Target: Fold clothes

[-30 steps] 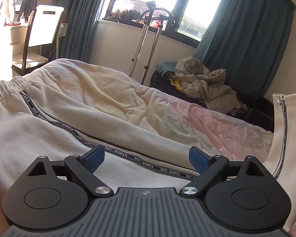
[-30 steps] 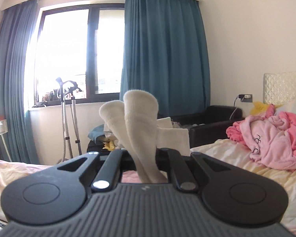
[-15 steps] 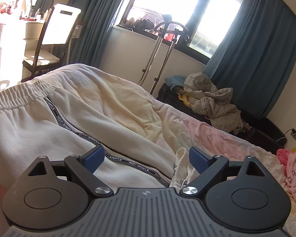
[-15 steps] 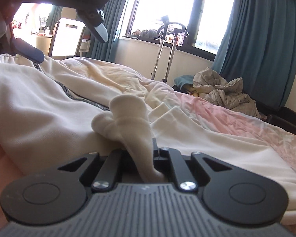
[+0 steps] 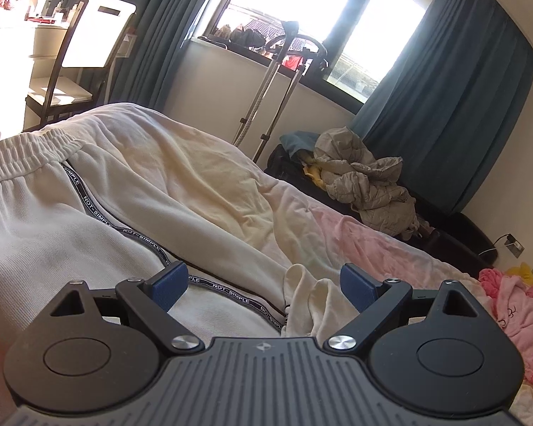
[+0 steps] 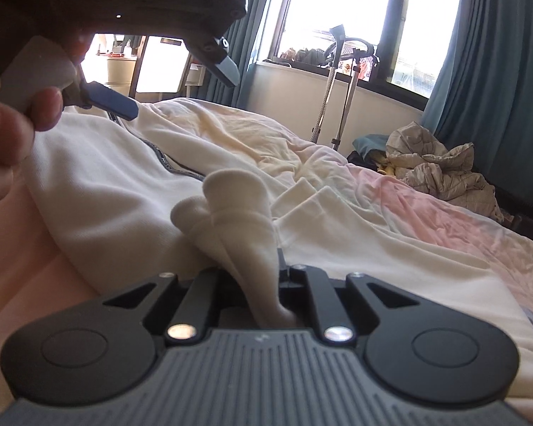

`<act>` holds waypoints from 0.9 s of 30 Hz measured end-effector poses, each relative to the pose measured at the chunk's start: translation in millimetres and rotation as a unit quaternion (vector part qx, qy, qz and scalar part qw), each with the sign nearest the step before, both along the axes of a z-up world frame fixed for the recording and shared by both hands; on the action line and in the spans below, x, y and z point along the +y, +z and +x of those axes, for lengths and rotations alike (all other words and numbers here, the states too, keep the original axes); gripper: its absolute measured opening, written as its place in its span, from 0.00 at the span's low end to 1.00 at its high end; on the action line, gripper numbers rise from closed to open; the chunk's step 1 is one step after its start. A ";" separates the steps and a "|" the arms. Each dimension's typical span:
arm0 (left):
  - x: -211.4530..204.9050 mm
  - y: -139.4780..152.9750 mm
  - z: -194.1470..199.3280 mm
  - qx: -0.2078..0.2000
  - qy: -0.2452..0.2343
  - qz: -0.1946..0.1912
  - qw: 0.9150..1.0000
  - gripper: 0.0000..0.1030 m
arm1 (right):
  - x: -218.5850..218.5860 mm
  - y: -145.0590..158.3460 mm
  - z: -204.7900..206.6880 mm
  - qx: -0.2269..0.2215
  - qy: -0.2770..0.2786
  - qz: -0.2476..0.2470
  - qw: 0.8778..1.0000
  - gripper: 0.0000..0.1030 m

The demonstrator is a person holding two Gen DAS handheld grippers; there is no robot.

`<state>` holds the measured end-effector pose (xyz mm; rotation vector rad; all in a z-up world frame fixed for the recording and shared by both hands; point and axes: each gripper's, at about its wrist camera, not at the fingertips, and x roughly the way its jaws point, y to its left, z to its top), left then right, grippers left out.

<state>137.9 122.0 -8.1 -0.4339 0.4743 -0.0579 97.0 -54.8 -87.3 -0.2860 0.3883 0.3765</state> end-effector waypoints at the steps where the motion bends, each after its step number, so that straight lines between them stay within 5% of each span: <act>1: -3.4 -1.1 -0.1 0.000 -0.006 0.004 1.000 0.91 | -1.0 0.9 -1.8 0.004 0.003 0.001 1.000 0.11; 8: -36.7 -10.6 7.5 0.001 -0.048 0.054 0.997 0.91 | -24.6 20.2 -12.5 0.059 0.048 0.048 0.996 0.36; 12: -55.6 -17.6 4.8 0.003 -0.069 0.087 0.994 0.91 | -57.2 40.5 -32.8 0.075 0.072 0.073 0.992 0.40; 19: -74.0 -36.2 -2.0 0.014 -0.076 0.131 0.988 0.91 | -143.5 54.0 -33.3 0.038 -0.055 0.165 0.984 0.40; 23: -83.6 -47.1 -2.5 0.028 -0.070 0.154 0.985 0.91 | -169.7 32.0 -10.2 0.056 -0.143 0.174 0.973 0.40; 27: -88.4 -56.0 -0.1 0.048 -0.066 0.180 0.980 0.91 | -174.5 4.3 2.3 0.083 -0.159 0.163 0.970 0.37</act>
